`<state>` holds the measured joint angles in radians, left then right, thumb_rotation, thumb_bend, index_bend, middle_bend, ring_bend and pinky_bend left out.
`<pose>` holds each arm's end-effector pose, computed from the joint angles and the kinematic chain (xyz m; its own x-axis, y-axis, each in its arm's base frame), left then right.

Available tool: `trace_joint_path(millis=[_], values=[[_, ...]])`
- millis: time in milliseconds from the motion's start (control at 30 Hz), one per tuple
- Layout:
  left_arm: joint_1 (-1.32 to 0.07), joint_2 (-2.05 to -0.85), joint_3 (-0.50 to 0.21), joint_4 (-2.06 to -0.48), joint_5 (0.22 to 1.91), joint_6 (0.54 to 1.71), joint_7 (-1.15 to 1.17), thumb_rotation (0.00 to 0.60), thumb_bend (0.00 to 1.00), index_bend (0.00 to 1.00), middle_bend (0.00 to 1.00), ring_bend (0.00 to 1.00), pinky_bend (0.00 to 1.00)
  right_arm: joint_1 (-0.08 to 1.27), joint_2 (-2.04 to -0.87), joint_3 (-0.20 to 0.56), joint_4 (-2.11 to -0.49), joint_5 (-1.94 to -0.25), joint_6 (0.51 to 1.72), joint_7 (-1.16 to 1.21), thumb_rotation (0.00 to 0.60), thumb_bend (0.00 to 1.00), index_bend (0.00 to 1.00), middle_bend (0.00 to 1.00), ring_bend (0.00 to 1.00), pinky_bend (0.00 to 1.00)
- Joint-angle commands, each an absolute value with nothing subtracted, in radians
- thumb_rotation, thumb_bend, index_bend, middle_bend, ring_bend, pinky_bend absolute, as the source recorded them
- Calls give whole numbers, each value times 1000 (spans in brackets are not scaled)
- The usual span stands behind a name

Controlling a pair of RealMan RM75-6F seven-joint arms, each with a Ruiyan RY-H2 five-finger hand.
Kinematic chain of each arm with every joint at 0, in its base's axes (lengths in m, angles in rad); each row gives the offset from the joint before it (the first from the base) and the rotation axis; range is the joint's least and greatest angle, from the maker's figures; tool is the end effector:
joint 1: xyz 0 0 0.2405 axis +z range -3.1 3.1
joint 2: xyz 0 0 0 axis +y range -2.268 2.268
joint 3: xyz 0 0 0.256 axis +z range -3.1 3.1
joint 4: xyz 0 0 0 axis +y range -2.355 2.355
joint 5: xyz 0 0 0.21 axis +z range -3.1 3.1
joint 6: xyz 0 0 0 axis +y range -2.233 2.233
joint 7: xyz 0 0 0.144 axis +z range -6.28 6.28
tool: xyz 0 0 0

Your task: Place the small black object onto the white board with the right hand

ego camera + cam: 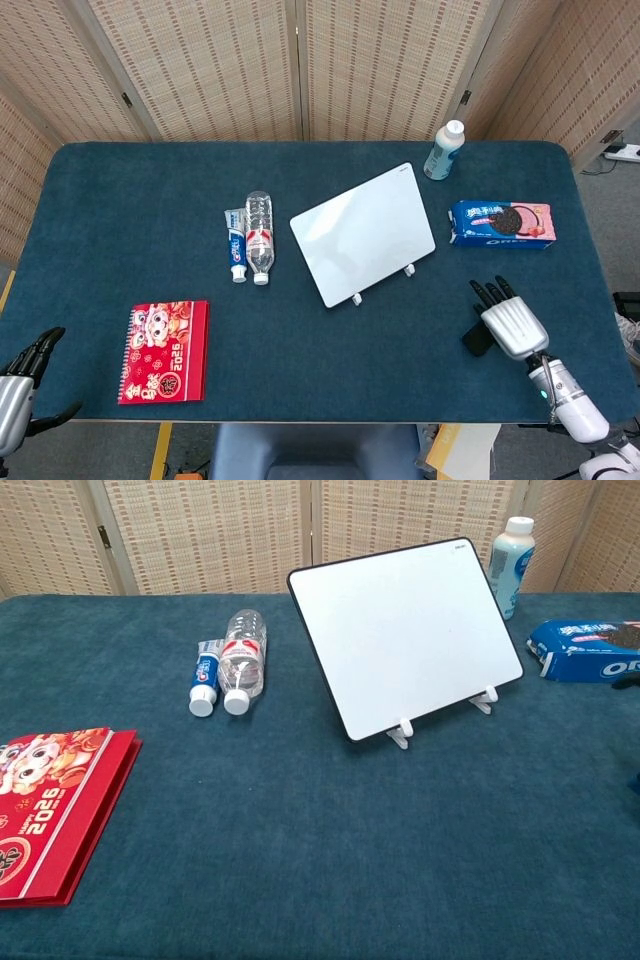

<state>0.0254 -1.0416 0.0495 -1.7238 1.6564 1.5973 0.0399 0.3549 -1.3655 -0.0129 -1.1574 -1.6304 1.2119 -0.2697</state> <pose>-0.2920 0.1259 0.1675 0.4013 0.0296 0.9155 0.9151 -0.0555 -0.3994 -0.3252 -0.2607 0.0741 0.8236 -0.0480 0.5651 -0.5402 -0.3695 0.7560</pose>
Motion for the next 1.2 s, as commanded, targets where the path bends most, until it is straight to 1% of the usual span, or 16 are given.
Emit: trace_joint_path(millis=[33, 100, 267, 367, 533, 667, 833, 867, 900, 933, 967, 1000, 1067, 1100, 1200], values=[[24, -1044, 51, -1727, 1655, 1592, 46, 600, 55, 0, 144, 246, 452, 365, -1471, 77, -1082, -1623, 1351, -285, 600, 116, 632, 157, 200, 130], [24, -1044, 51, -1731, 1653, 1590, 46, 600, 55, 0, 144, 246, 452, 389, -1533, 112, -1037, -1614, 1371, -275, 600, 116, 632, 158, 203, 130], [24, -1040, 51, -1746, 1668, 1601, 23, 600, 55, 0, 144, 246, 453, 518, -1714, 215, -901, -1567, 1335, -332, 600, 115, 632, 167, 236, 130], [29, -1032, 52, -1742, 1665, 1607, 15, 600, 55, 0, 144, 246, 453, 592, -1818, 258, -815, -1548, 1324, -330, 600, 115, 632, 167, 236, 130], [42, -1010, 49, -1747, 1651, 1629, -30, 600, 55, 0, 144, 247, 454, 698, -1958, 302, -673, -1516, 1299, -314, 600, 116, 632, 167, 237, 130], [53, -995, 50, -1742, 1655, 1652, -65, 600, 55, 0, 144, 247, 454, 750, -2017, 314, -615, -1505, 1298, -299, 600, 116, 632, 167, 238, 130], [55, -988, 48, -1739, 1652, 1655, -82, 600, 55, 0, 144, 247, 454, 770, -2041, 319, -586, -1486, 1307, -287, 600, 116, 631, 167, 236, 130], [55, -988, 49, -1740, 1654, 1652, -81, 600, 55, 0, 144, 247, 454, 775, -2045, 319, -576, -1481, 1304, -293, 600, 116, 618, 166, 235, 130], [54, -989, 49, -1742, 1657, 1653, -81, 600, 54, 0, 144, 247, 455, 778, -2048, 319, -567, -1474, 1295, -306, 600, 116, 587, 157, 231, 129], [55, -992, 48, -1741, 1663, 1659, -81, 600, 54, 0, 144, 248, 455, 782, -2051, 318, -558, -1469, 1285, -326, 600, 116, 522, 134, 220, 128], [57, -999, 44, -1737, 1673, 1674, -78, 600, 54, 0, 144, 249, 456, 790, -2053, 312, -546, -1470, 1280, -352, 600, 116, 433, 102, 205, 126], [60, -1003, 42, -1734, 1680, 1685, -79, 600, 54, 0, 144, 251, 457, 796, -2056, 307, -533, -1473, 1282, -375, 600, 116, 369, 79, 195, 124], [68, -1009, 39, -1730, 1681, 1702, -80, 600, 55, 0, 144, 253, 458, 805, -2067, 299, -507, -1475, 1286, -411, 600, 116, 189, 26, 158, 112], [70, -1010, 36, -1729, 1675, 1706, -78, 600, 55, 0, 144, 254, 459, 807, -2073, 299, -504, -1471, 1286, -412, 600, 116, 121, 9, 138, 106], [72, -1008, 33, -1734, 1655, 1698, -78, 600, 55, 0, 144, 255, 460, 813, -2086, 299, -498, -1459, 1280, -417, 600, 116, 22, 0, 86, 86]])
